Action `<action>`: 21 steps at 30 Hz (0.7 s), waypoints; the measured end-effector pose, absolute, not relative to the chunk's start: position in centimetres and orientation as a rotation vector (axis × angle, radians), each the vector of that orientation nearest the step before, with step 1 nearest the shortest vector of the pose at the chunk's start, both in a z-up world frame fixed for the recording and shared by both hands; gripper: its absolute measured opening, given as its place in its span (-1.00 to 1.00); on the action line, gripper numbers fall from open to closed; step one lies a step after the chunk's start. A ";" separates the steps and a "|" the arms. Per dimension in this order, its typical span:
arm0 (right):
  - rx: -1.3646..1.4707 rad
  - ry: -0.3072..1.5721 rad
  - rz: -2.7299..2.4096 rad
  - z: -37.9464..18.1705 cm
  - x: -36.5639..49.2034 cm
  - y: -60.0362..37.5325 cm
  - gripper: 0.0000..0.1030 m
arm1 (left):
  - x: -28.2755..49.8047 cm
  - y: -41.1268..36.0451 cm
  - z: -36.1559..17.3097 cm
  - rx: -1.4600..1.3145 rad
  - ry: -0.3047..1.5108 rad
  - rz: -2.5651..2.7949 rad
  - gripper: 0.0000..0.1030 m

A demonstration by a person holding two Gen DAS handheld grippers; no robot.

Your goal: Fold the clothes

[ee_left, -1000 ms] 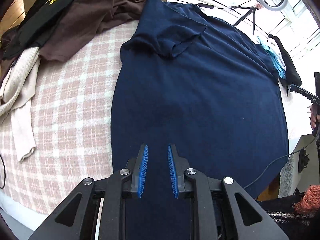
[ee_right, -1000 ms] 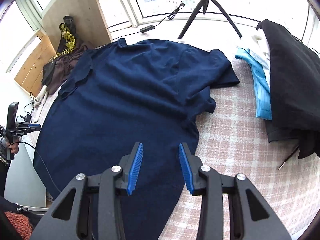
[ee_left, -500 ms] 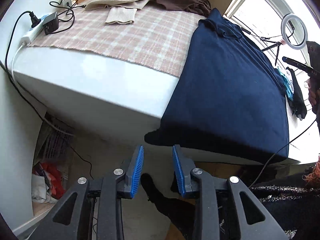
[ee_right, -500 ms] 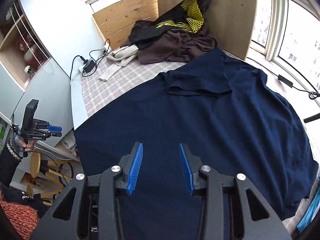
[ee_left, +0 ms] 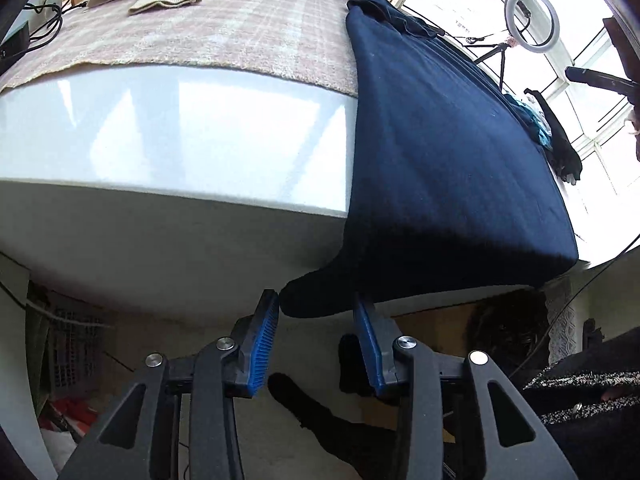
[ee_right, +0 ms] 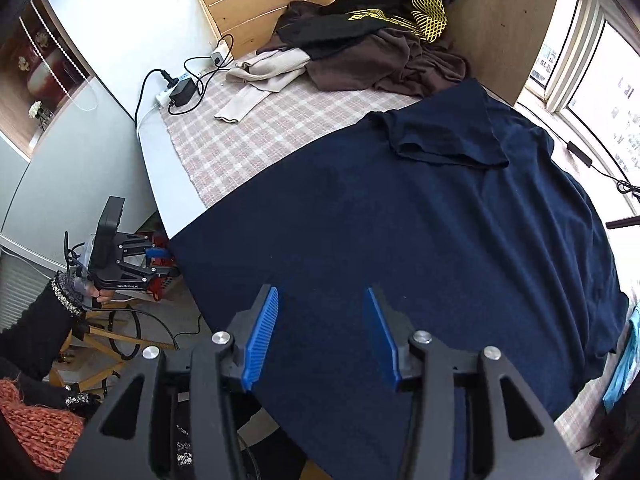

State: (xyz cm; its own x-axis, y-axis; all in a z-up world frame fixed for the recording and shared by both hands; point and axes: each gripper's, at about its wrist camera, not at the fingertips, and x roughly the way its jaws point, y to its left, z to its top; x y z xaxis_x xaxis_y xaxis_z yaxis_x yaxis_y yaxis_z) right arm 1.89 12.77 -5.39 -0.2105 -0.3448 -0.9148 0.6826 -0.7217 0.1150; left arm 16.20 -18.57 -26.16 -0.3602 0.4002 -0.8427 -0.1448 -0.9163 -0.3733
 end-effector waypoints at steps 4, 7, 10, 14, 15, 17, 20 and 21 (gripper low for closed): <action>1.354 0.461 -2.047 -4.2 1.0 11.5 -0.03 | 16.0 -18.6 -26.1 -1.466 -0.443 2.242 -1.00; 1.336 0.445 -2.135 -3.7 -2.6 10.2 -0.02 | 16.2 -18.4 -25.6 -1.472 -0.455 2.211 -0.97; 1.349 0.401 -2.234 -4.7 -8.2 8.4 0.10 | 16.9 -18.3 -23.6 -1.434 -0.474 2.204 -0.97; 1.446 0.277 -2.257 -8.5 -16.6 4.9 0.10 | 17.8 -17.7 -20.5 -1.402 -0.470 2.225 -0.97; 1.466 0.263 -2.260 -9.6 -18.3 3.9 0.10 | 17.9 -17.4 -20.0 -1.402 -0.460 2.229 -0.97; 1.516 0.235 -2.269 -11.9 -21.4 2.1 0.10 | 18.0 -16.8 -18.9 -1.403 -0.440 2.236 -0.97; 1.603 0.245 -2.268 -14.8 -24.5 0.0 0.10 | 17.9 -15.5 -17.9 -1.407 -0.390 2.239 -0.97; 1.637 0.284 -2.269 -15.7 -25.2 -0.6 0.10 | 17.8 -15.2 -17.8 -1.407 -0.381 2.239 -0.97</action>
State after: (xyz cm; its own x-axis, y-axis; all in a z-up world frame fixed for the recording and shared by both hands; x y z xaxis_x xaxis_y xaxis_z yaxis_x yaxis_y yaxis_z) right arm -25.19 -0.56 -15.68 -0.2865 -0.1470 -0.9467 0.3755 -0.9263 0.0302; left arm 17.83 -15.24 -17.78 -0.3671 0.5211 -0.7705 -0.2372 -0.8534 -0.4642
